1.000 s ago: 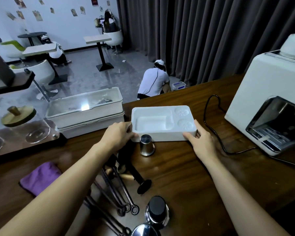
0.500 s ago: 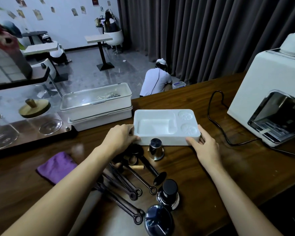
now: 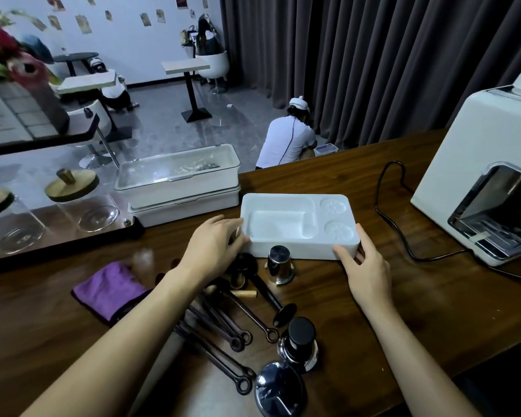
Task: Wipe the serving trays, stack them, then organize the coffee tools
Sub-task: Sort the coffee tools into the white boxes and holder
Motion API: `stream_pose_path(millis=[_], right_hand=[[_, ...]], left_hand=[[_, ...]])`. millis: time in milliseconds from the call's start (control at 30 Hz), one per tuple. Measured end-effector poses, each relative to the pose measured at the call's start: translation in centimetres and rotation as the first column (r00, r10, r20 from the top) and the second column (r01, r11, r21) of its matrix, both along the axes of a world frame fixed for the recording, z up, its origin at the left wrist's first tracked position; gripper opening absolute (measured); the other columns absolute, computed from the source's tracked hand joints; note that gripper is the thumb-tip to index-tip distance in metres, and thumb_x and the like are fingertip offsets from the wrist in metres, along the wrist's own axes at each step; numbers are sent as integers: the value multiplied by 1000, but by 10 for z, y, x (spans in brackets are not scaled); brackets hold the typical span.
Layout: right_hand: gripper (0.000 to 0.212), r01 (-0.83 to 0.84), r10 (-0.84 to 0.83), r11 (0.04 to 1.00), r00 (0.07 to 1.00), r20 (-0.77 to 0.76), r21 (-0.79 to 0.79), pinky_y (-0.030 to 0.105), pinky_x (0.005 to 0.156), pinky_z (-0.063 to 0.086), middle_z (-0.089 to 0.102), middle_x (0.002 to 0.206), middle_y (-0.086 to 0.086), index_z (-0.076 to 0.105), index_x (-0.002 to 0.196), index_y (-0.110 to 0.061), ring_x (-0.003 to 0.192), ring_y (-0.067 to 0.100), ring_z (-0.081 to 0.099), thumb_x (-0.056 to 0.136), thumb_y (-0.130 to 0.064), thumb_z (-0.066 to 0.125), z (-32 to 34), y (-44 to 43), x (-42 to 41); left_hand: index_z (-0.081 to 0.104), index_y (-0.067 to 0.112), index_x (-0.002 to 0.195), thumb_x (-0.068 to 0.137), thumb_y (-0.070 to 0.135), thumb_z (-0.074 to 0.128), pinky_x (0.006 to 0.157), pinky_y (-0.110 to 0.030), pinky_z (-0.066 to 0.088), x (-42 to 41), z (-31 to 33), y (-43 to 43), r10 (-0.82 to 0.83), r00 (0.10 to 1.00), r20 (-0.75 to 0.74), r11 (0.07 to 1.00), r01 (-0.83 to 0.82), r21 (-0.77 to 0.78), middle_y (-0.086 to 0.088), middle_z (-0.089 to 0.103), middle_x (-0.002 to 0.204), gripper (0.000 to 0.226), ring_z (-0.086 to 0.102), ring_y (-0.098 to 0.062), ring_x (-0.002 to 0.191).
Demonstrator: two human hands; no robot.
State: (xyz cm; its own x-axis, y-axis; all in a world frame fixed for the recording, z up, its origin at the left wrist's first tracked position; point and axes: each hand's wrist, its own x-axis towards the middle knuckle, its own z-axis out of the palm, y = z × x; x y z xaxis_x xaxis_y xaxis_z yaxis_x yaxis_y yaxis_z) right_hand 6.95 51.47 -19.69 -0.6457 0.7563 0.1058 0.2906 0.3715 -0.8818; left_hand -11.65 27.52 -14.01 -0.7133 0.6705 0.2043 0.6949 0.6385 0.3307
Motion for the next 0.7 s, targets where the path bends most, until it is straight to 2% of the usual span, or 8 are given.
stream_pose_path(millis=[67, 133, 367, 533, 700], right_hand=[[73, 0, 0, 1000, 1000, 3, 8, 53, 102, 52, 52, 149, 2, 31, 155, -34, 132, 24, 54, 93, -44, 66, -1, 0, 0], [73, 3, -3, 1000, 1000, 6, 12, 53, 102, 51, 52, 149, 2, 31, 156, -33, 132, 24, 54, 93, -45, 66, -1, 0, 1], [73, -1, 1, 1000, 1000, 11, 8, 51, 103, 51, 52, 149, 3, 32, 156, -32, 133, 24, 53, 93, -44, 66, 2, 0, 0], [73, -1, 1, 1000, 1000, 16, 15, 51, 103, 51, 52, 149, 4, 31, 156, -31, 133, 24, 53, 93, -42, 66, 2, 0, 1], [74, -7, 7, 1000, 1000, 9, -4, 51, 103, 51, 52, 148, 1, 30, 156, -35, 132, 21, 53, 92, -45, 66, 0, 0, 1]], left_hand=[[64, 22, 137, 101, 39, 58, 122, -43, 28, 5, 0, 3, -64, 996, -67, 996, 68, 53, 1, 63, 141, 40, 40, -27, 146], [67, 26, 134, 102, 41, 57, 123, -43, 26, 16, 1, 9, -136, 985, -104, 984, 147, 99, 5, 64, 139, 36, 39, -24, 147], [64, 34, 138, 100, 61, 46, 126, -38, 17, 43, -7, 15, -252, 968, 16, 964, 249, 98, 12, 62, 140, 50, 33, -14, 150], [63, 34, 138, 90, 70, 47, 125, -44, 21, 44, -22, 12, -264, 965, -11, 961, 264, 82, 14, 62, 140, 62, 37, -18, 148], [71, 30, 128, 93, 55, 58, 118, -41, 30, 48, -24, 17, -263, 961, -86, 950, 273, 151, 13, 70, 128, 45, 52, -17, 135]])
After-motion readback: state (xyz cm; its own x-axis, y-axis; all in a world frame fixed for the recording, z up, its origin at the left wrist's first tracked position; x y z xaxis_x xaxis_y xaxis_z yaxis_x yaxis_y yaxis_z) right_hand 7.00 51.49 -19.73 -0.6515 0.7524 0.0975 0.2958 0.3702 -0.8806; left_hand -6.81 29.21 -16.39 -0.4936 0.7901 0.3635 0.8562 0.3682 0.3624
